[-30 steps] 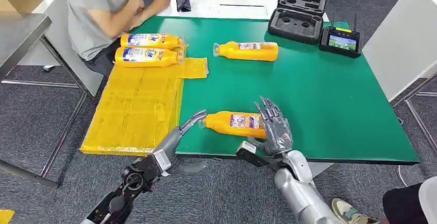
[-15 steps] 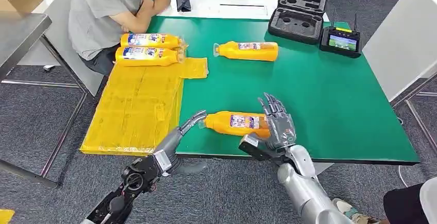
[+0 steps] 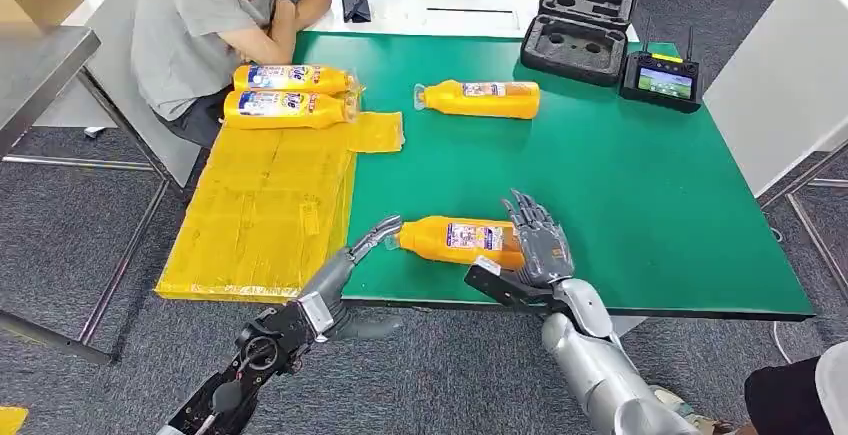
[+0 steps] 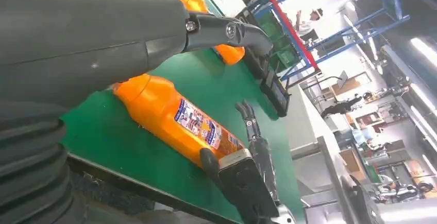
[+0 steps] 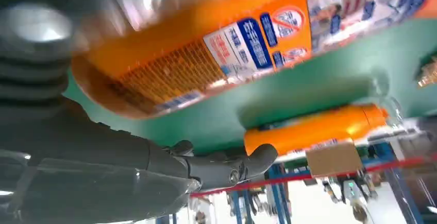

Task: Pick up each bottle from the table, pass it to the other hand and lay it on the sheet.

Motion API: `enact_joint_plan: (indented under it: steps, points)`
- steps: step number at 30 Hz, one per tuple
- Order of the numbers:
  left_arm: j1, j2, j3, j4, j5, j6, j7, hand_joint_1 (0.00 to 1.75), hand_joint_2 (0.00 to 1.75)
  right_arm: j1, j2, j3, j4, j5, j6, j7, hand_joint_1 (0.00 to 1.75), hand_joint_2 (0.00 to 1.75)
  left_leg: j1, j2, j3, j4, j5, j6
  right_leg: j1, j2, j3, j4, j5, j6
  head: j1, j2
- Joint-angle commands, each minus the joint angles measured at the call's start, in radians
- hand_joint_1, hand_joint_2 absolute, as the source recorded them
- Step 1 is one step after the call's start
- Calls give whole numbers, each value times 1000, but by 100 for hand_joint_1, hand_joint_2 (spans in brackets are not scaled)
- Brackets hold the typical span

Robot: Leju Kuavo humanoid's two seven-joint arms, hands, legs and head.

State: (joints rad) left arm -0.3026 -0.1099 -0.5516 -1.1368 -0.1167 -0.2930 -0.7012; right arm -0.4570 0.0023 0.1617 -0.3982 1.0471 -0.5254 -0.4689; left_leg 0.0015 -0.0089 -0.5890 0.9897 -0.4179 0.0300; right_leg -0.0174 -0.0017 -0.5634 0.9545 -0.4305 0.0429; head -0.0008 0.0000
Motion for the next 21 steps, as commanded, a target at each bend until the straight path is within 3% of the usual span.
enact_joint_plan:
  steps: [1, 15, 21]
  points:
    - [-34, 4, -5, 54, -3, -12, 3, 0, 175, -46, -13, 2, 46, 15, 60, 5, 0, 0, 0, 1, 1, 0, 0, -1, 0, 0, 1, 0, 0, -1, 0, 0]
    - [-39, -1, -4, 57, -6, -12, 3, 0, 175, -47, -13, 9, 41, 29, 64, 16, 0, 0, 1, 2, 2, 2, -2, -2, 1, 1, 2, 1, -2, -2, 0, 0]
    - [-42, -6, -4, 57, -10, -18, 3, 0, 175, -55, -27, 36, 35, 86, 59, 69, 0, 0, 0, 2, 2, 2, -1, -1, 1, 1, 1, 1, -1, -2, 0, 0]
